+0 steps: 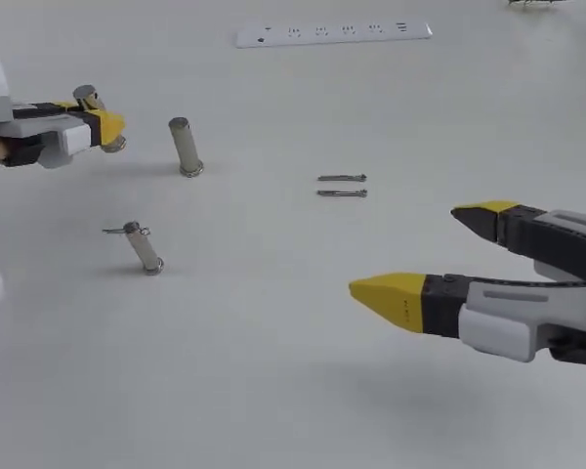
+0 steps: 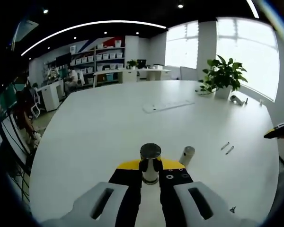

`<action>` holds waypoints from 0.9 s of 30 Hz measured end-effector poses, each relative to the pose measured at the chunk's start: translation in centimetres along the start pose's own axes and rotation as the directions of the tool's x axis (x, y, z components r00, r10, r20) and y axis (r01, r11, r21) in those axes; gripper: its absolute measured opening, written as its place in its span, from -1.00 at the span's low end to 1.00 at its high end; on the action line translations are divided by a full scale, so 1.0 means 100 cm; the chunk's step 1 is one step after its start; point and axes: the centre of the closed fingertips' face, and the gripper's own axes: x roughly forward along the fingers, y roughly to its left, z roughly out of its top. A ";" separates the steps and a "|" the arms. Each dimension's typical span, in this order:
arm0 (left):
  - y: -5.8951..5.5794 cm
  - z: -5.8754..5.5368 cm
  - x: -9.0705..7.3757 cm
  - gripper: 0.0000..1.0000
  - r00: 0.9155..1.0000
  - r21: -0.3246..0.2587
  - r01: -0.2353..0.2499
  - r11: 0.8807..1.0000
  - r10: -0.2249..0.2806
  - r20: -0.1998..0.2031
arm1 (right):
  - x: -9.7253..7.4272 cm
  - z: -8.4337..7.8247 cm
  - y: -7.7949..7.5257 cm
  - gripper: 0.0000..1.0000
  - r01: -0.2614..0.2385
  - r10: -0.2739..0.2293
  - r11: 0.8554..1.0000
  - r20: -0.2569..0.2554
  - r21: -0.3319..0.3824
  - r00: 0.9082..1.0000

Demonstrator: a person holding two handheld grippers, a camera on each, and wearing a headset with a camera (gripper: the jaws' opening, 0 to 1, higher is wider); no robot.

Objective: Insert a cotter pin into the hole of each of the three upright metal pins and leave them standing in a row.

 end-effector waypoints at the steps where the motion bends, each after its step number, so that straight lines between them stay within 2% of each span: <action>1: 0.000 0.001 -0.004 -0.82 1.000 0.007 -0.003 1.000 0.003 0.002 | 0.000 0.000 0.001 0.57 -0.003 0.003 1.000 0.001 -0.002 1.000; 5: -0.004 0.004 -0.022 -0.82 1.000 0.010 -0.009 1.000 0.009 0.008 | 0.001 0.001 0.006 0.57 -0.017 0.017 1.000 0.004 -0.006 1.000; 10: -0.018 0.009 -0.042 -0.82 1.000 0.020 0.008 1.000 -0.009 0.022 | 0.002 0.003 0.011 0.57 -0.030 0.031 0.999 0.013 -0.018 0.999; 13: -0.031 0.016 -0.054 -0.82 0.999 0.035 0.027 0.999 -0.028 0.044 | 0.003 0.003 0.014 0.57 -0.038 0.038 0.999 0.013 -0.025 0.999; 18: -0.051 0.027 -0.068 -0.82 0.995 0.019 0.057 0.998 -0.058 0.080 | 0.003 0.004 0.016 0.57 -0.046 0.046 0.998 0.016 -0.031 0.999; 21: -0.052 0.029 -0.067 -0.82 0.994 0.038 0.069 0.997 -0.072 0.079 | 0.002 0.006 0.017 0.57 -0.048 0.048 0.998 0.021 -0.036 0.999; 24: -0.059 0.030 -0.067 -0.82 0.995 0.067 0.080 0.995 -0.084 0.062 | 0.002 0.006 0.018 0.57 -0.050 0.051 0.998 0.021 -0.044 0.998; 27: -0.065 0.031 -0.067 -0.82 0.996 0.049 0.070 0.996 -0.073 0.052 | 0.002 0.007 0.019 0.58 -0.051 0.052 0.998 0.019 -0.047 0.998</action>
